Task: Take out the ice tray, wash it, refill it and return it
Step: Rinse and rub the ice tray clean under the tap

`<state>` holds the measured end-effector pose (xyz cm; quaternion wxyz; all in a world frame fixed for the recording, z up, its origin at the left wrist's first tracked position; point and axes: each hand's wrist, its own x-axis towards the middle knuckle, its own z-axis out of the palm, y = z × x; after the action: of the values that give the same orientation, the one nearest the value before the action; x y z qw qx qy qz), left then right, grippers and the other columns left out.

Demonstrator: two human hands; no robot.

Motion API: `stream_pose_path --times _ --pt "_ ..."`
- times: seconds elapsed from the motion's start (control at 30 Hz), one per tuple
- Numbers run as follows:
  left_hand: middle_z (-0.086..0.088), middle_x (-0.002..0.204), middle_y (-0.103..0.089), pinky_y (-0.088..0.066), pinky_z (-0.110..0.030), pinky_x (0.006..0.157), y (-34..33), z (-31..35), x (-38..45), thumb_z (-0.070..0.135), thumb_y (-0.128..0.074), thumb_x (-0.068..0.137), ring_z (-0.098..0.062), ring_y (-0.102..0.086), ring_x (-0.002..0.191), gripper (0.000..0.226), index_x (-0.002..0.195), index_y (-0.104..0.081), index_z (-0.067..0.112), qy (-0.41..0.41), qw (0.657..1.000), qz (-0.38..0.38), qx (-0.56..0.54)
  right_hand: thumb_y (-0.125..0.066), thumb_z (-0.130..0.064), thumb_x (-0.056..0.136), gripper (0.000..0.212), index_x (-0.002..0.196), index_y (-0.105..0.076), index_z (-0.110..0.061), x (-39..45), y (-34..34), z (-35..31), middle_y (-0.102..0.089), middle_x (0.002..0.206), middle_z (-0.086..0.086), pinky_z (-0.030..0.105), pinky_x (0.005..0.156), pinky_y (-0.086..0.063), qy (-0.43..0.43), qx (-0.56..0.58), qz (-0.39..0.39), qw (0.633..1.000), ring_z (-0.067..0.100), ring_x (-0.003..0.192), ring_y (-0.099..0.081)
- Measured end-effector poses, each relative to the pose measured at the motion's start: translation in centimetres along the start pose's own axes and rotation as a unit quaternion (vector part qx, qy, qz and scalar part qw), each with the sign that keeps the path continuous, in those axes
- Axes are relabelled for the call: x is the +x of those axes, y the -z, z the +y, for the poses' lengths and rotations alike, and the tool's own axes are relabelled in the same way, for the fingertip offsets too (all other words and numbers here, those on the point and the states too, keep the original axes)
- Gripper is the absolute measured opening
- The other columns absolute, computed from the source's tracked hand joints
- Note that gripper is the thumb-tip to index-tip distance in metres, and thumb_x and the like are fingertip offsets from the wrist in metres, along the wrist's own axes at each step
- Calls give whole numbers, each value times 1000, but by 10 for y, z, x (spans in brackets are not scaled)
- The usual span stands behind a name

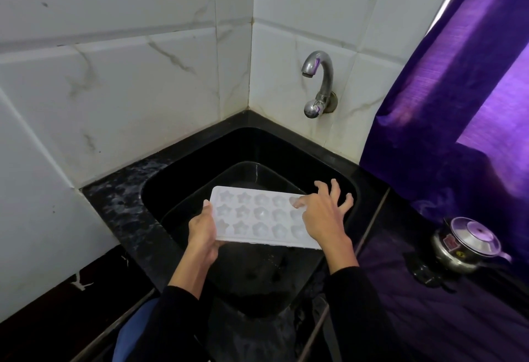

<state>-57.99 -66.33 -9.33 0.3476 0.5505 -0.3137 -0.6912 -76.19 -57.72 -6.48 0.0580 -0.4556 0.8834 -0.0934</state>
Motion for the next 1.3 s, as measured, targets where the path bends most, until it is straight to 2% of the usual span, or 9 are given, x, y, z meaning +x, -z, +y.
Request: stream_pose_path --times 0.17,0.27,0.43,0.67,0.77,0.87,0.97,1.17,1.3 --pt "-11 94 -69 -54 -46 76 -3 -1 1 41 -35 101 -30 -67 87 39 92 -59 13 3 1000 -7 -1 -49 15 81 53 106 -70 -26 1 2 -6 -18 159 12 61 114 5 -9 -6 -6 1000 35 149 5" --pt "-10 94 -69 -55 -46 79 -3 0 1 42 -35 101 -29 -67 87 39 93 -60 13 4 1000 -2 -5 -48 16 79 51 101 -70 -24 -1 -1 -7 -19 158 13 61 114 6 0 -14 -7 1000 35 149 5" --pt "-12 98 -69 -54 -49 83 -1 0 3 43 -35 101 -31 -67 91 39 95 -60 13 5 1000 1 3 -49 14 83 60 112 -67 -36 0 -2 -3 -23 155 13 62 114 5 -12 -15 -9 1000 36 149 3" --pt "-12 99 -69 -55 -46 77 3 0 1 43 -36 101 -30 -67 90 43 108 -59 8 9 1000 10 -4 -45 17 82 71 125 -61 -37 -2 -4 -8 -19 158 12 60 114 8 -2 -5 -17 1000 34 149 6" --pt "-13 101 -68 -56 -45 76 6 0 0 42 -36 101 -31 -67 90 42 107 -58 8 12 1000 9 -4 -46 15 83 68 125 -62 -37 -3 -6 -7 -21 158 11 60 114 8 -6 2 -24 1000 33 149 5" --pt "-13 101 -68 -55 -50 83 6 0 -1 43 -36 100 -31 -67 91 41 106 -58 8 16 1000 6 0 -43 15 84 72 128 -59 -38 -5 -5 -8 -19 158 12 60 114 8 -7 9 -32 999 33 149 5" --pt "-13 99 -68 -55 -50 81 2 3 -1 42 -36 101 -31 -67 90 39 97 -59 11 14 1000 4 -2 -42 15 84 74 132 -55 -40 -5 -2 -6 -18 159 12 60 114 8 -8 10 -34 999 33 149 5" --pt "-12 95 -68 -55 -45 72 4 3 -4 41 -34 101 -30 -67 86 39 93 -58 12 16 1000 0 4 -46 12 85 57 111 -68 -34 -4 0 -6 -26 155 11 61 114 5 -11 6 -24 1000 33 149 1" --pt "-13 98 -68 -55 -48 78 5 4 -1 42 -35 101 -32 -67 90 40 102 -58 9 15 1000 0 3 -46 13 84 59 114 -66 -34 -3 0 -10 -22 157 13 62 114 5 -15 0 -31 999 34 149 1"
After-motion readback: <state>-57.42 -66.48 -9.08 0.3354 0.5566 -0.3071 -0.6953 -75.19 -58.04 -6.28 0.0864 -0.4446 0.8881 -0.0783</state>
